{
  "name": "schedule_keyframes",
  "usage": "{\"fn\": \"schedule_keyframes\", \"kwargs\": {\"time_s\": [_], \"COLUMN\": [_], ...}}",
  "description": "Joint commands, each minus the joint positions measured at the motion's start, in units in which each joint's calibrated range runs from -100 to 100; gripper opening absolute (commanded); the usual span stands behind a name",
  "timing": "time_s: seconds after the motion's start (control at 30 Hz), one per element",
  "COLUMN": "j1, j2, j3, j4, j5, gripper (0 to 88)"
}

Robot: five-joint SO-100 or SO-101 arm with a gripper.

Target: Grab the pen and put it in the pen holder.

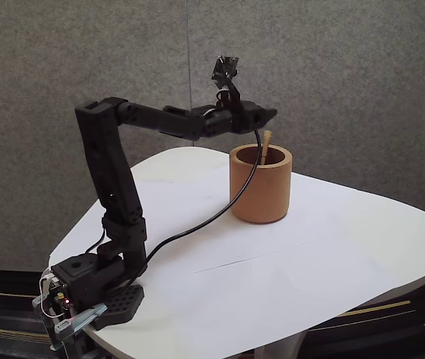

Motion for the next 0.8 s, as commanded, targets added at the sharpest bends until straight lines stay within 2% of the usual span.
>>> {"fn": "schedule_keyframes", "kwargs": {"time_s": [0.0, 0.23, 0.3, 0.53, 0.67, 0.77], "j1": [-0.91, -0.98, -0.98, -2.37, -2.44, -2.44], "j2": [-1.53, -1.53, -1.61, -4.78, -14.05, -22.43], "j3": [-10.74, -29.06, -33.39, -45.04, -39.53, -29.33], "j4": [5.42, 33.05, 39.92, 64.32, 76.53, 79.58], "j5": [-0.1, -0.31, -2.74, -20.79, -31.95, -37.9], "gripper": [18.5, 18.3, 18.3, 18.3, 18.3, 18.3]}}
